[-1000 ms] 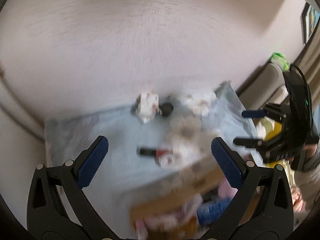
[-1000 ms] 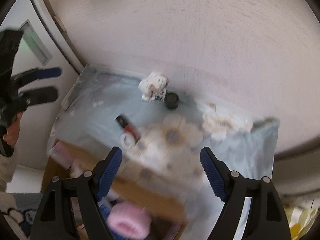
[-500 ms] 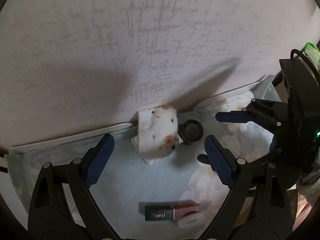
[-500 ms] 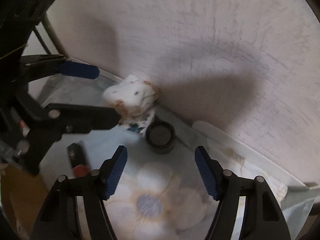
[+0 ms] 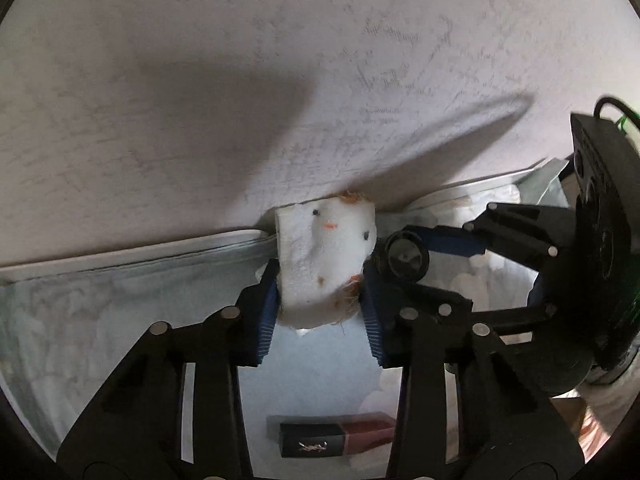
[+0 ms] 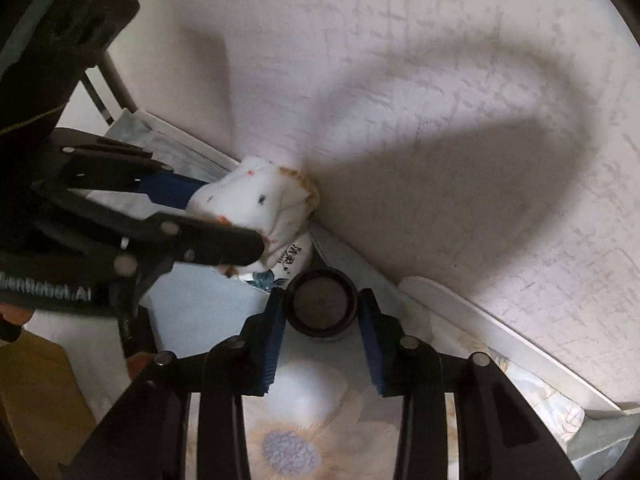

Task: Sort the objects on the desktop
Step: 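Grasp the white plush with left gripper while right grasps the black jar, then carry white plush and black jar into the box and open both grippers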

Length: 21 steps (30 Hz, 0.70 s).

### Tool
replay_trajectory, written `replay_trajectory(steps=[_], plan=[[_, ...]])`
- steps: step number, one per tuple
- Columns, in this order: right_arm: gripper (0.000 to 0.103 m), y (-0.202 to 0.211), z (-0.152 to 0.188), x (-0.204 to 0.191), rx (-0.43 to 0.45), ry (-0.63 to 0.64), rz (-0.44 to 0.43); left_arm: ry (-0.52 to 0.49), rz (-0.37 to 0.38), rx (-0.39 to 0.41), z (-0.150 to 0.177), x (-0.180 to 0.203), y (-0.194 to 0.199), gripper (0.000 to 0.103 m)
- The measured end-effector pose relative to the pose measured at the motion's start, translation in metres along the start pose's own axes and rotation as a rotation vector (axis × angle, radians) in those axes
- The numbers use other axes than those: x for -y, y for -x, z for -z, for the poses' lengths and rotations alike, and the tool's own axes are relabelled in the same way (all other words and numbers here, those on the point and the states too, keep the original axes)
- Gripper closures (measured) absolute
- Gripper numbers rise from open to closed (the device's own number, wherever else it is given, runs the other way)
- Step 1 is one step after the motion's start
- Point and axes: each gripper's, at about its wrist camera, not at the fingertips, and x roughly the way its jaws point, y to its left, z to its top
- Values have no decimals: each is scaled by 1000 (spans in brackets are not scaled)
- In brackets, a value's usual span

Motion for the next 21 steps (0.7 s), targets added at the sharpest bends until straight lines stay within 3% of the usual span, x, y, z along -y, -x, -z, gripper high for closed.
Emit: replay_trajectory(steps=[10, 21], plan=[[70, 63, 6, -3, -2, -1, 13, -67, 3, 2, 6, 21, 49, 70], [70, 169, 27, -35, 38, -46, 33, -67, 24, 73, 50, 39, 150, 70]])
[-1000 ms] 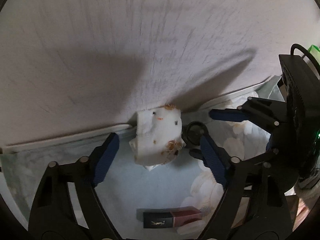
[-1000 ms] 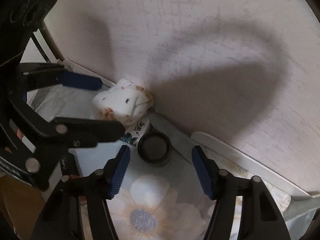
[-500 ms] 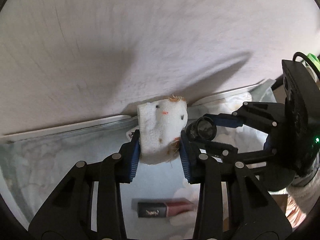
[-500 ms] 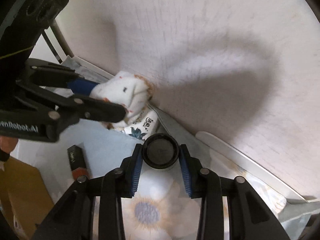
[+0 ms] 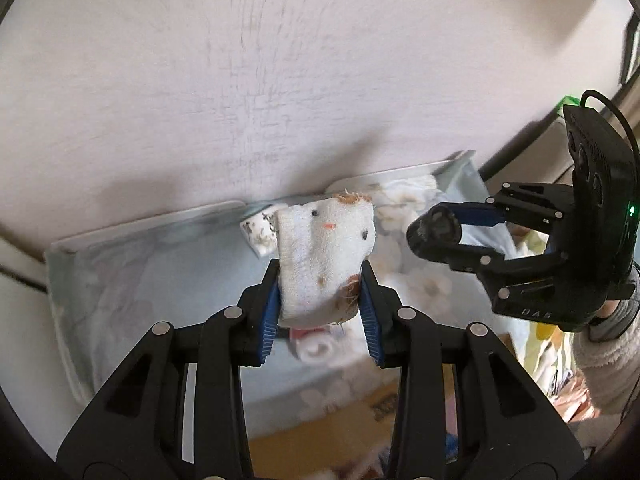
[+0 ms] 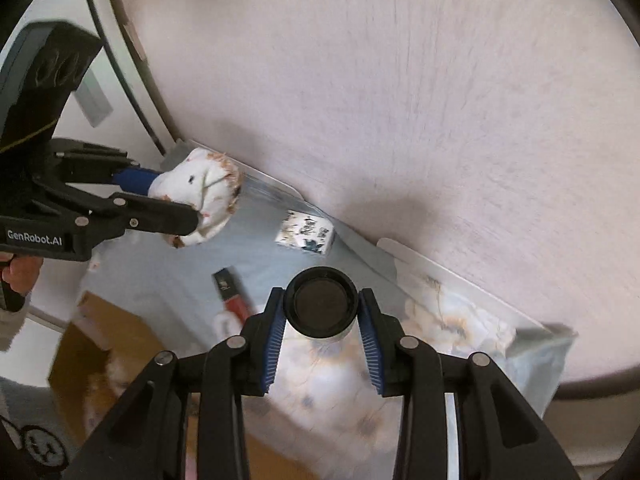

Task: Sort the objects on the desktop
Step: 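Carry white plush and black jar into the box and open both grippers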

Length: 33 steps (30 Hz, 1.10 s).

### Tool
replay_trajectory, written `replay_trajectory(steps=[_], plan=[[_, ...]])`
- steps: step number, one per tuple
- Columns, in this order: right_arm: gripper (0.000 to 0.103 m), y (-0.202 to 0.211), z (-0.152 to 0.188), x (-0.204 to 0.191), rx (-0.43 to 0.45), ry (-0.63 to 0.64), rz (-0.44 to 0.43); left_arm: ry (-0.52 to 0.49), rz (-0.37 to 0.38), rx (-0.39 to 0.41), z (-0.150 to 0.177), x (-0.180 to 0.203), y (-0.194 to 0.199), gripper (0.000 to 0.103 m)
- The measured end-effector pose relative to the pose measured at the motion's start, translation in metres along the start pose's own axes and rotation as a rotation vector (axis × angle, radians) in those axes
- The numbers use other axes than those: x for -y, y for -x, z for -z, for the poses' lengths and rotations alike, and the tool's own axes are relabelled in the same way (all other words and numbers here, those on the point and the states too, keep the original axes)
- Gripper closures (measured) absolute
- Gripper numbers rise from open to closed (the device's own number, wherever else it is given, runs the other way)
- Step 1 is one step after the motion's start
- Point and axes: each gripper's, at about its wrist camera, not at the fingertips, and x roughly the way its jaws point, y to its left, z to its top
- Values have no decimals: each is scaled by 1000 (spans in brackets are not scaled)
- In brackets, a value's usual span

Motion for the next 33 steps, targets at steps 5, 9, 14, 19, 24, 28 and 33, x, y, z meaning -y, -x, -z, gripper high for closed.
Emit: replay_trajectory(steps=[5, 9, 14, 19, 24, 28, 33], plan=[[70, 44, 10, -17, 47, -36, -1, -14, 6, 30, 26, 12, 44, 70], [70, 54, 17, -42, 70, -49, -10, -36, 3, 54, 34, 31, 58, 70], [70, 76, 39, -68, 89, -20, -4, -70, -31, 87, 56, 38, 90, 70], [70, 85, 51, -92, 87, -6, -27, -53, -46, 82, 89, 37, 100, 70], [70, 69, 67, -115, 37, 20, -55, 20, -30, 47, 123, 29, 98, 70], [70, 53, 81, -128, -14, 34, -80, 35, -35, 11, 151, 30, 91, 70], [70, 31, 104, -144, -88, 46, -120, 108, -32, -46, 180, 22, 69, 70]])
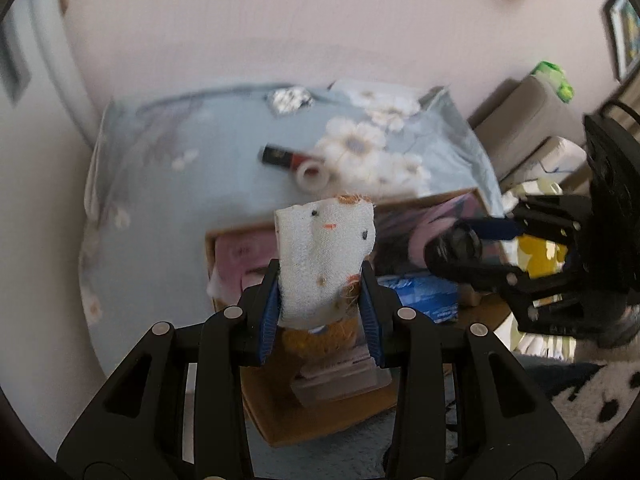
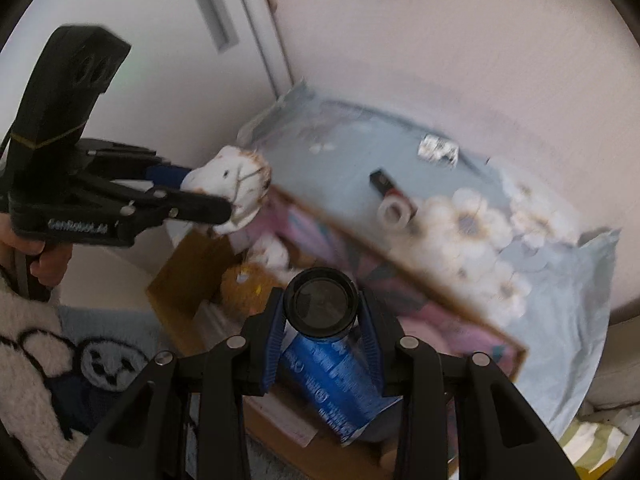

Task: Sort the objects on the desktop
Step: 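Carry white plush and black jar into the box and open both grippers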

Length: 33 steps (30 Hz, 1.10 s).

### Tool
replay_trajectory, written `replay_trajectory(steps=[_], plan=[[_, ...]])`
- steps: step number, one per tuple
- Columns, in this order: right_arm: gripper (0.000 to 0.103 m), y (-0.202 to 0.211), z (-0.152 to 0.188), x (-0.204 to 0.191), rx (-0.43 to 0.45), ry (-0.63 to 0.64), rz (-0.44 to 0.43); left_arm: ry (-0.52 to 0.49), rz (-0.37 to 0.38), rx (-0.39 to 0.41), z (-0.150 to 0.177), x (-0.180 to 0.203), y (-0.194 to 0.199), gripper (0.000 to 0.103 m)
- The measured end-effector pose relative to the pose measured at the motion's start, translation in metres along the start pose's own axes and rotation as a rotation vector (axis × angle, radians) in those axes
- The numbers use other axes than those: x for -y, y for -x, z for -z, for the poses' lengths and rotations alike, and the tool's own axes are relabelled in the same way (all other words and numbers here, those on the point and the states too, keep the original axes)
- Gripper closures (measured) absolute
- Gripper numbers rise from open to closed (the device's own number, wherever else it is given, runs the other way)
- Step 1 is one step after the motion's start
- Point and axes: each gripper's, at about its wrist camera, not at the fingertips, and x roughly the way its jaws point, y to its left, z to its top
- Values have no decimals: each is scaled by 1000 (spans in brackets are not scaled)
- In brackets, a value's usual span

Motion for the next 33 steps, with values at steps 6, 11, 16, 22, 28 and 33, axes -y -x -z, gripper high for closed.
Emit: replay_trajectory(steps=[6, 11, 16, 22, 28, 33], plan=[[70, -18, 23, -4, -89, -11, -21, 26, 2, -63, 16, -8, -20, 70], [70, -19, 31, -2, -120, -22, -18, 25, 7, -81, 20, -9, -25, 70], [70, -18, 35, 0, -126, -40, -17, 14, 6, -91, 20, -4, -28, 70], [68, -23, 37, 4, -155, -70, -29, -5, -12, -92, 17, 1, -26, 48], [27, -24, 37, 0, -158, -54, -40, -3, -16, -53, 12, 4, -18, 1], [27, -22, 33, -1, -142, -44, -39, -15, -42, -53, 10, 7, -18, 1]])
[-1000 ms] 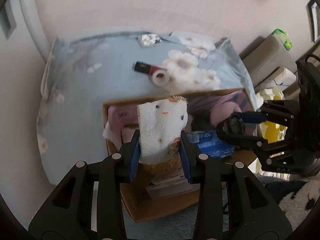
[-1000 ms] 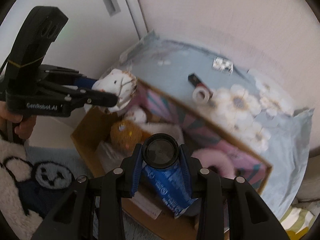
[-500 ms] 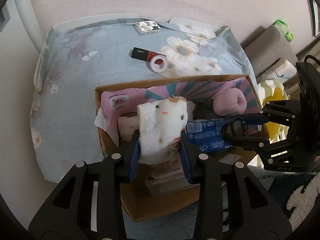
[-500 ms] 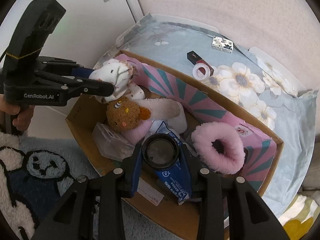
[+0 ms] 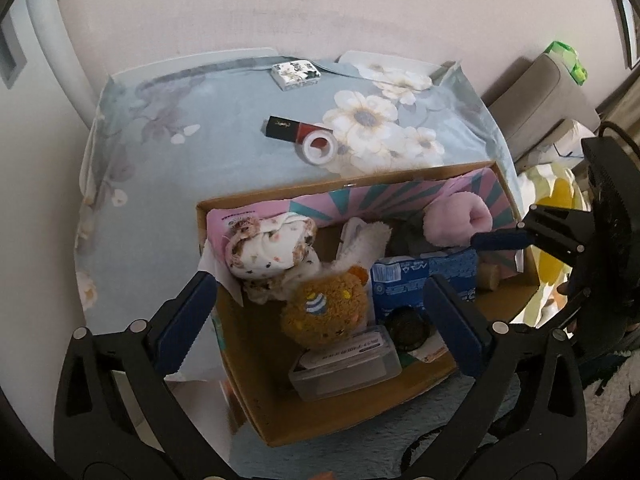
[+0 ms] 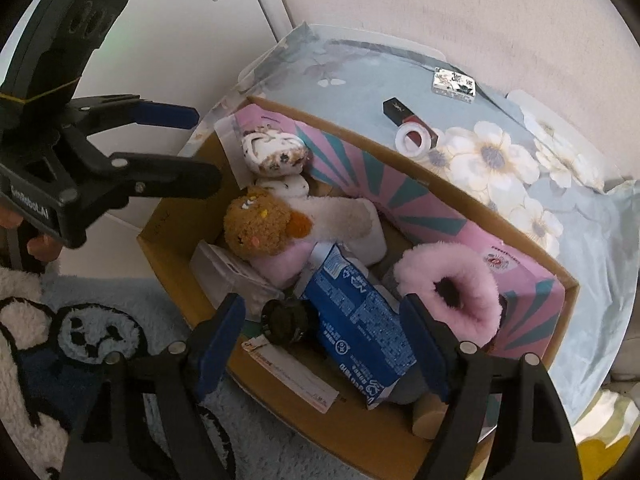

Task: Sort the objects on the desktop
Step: 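Carry white plush and black jar into the box and open both grippers, then move both grippers back to the table toward the lipstick, tape and white packet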

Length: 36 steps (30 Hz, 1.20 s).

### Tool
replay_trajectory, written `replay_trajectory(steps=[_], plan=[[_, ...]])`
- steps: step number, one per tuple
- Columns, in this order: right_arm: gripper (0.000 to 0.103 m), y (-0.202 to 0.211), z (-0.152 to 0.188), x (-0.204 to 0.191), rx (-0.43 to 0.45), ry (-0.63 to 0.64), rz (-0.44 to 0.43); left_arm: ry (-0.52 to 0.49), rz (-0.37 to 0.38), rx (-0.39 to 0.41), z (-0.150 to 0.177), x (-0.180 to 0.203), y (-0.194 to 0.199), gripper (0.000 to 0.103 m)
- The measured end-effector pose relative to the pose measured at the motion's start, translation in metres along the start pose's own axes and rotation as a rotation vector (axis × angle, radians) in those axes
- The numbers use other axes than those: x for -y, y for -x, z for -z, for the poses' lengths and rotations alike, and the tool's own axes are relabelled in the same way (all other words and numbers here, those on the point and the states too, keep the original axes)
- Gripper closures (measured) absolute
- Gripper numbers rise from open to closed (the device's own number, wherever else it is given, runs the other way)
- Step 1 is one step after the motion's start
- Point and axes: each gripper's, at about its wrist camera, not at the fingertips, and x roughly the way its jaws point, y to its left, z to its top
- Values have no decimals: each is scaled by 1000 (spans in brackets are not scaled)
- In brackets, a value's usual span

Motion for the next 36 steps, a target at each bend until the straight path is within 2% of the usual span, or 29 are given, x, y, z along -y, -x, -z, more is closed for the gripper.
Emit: replay_trajectory(steps=[18, 36], plan=[[27, 5, 1, 5, 17, -16, -4, 21, -2, -4, 4, 1, -1, 1], [27, 26, 3, 12, 119, -62, -31, 30, -13, 20, 5, 2, 7, 1]])
